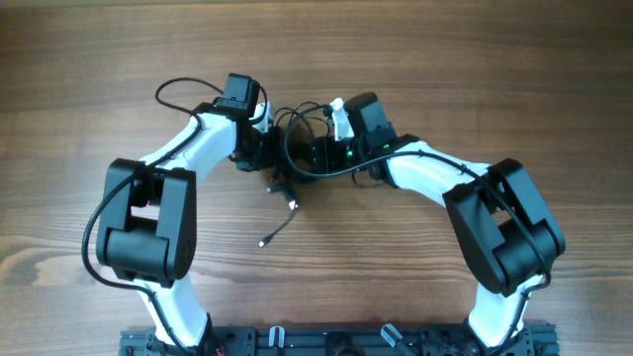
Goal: Untangle cables
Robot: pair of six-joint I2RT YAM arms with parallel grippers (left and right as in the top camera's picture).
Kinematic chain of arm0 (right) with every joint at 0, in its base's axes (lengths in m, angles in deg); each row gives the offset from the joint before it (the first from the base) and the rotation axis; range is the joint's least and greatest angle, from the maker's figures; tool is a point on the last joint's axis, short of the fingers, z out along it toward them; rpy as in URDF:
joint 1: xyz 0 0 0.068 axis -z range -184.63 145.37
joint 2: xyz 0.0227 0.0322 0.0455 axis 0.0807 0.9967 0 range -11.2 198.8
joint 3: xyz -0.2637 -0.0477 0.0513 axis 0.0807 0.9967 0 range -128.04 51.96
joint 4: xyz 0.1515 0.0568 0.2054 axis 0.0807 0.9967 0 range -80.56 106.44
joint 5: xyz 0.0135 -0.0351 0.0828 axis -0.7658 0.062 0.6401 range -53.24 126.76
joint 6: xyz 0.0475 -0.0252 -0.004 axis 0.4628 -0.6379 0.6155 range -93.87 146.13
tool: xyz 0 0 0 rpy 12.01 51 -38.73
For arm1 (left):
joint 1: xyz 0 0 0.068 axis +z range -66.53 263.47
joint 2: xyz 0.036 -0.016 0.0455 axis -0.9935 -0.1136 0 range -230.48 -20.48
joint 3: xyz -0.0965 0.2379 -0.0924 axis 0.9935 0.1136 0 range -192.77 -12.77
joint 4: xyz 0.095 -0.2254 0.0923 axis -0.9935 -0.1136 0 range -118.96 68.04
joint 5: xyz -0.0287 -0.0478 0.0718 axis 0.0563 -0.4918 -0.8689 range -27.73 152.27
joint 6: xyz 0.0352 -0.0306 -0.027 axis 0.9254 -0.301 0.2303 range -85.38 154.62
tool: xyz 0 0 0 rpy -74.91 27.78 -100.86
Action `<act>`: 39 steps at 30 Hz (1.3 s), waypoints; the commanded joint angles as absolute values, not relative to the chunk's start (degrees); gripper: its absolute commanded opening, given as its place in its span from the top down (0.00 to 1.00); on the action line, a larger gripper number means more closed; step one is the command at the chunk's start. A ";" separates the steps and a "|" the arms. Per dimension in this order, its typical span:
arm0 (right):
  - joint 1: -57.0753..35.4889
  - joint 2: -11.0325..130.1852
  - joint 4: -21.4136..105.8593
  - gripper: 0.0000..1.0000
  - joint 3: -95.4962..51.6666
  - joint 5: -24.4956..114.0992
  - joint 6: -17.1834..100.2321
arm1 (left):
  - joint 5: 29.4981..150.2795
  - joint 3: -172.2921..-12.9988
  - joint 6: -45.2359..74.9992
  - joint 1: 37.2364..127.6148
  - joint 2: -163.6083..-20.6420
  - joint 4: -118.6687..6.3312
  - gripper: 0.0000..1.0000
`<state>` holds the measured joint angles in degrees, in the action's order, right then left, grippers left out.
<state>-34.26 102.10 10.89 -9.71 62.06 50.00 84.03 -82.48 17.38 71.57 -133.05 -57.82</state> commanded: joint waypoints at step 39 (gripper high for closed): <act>-28.75 103.67 11.46 0.46 -9.80 70.84 57.76 | 118.94 -85.37 42.15 79.07 -123.76 -62.71 0.96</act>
<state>-28.25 102.38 9.16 -9.69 82.91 57.76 113.65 -84.47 40.38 79.35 -124.75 -62.93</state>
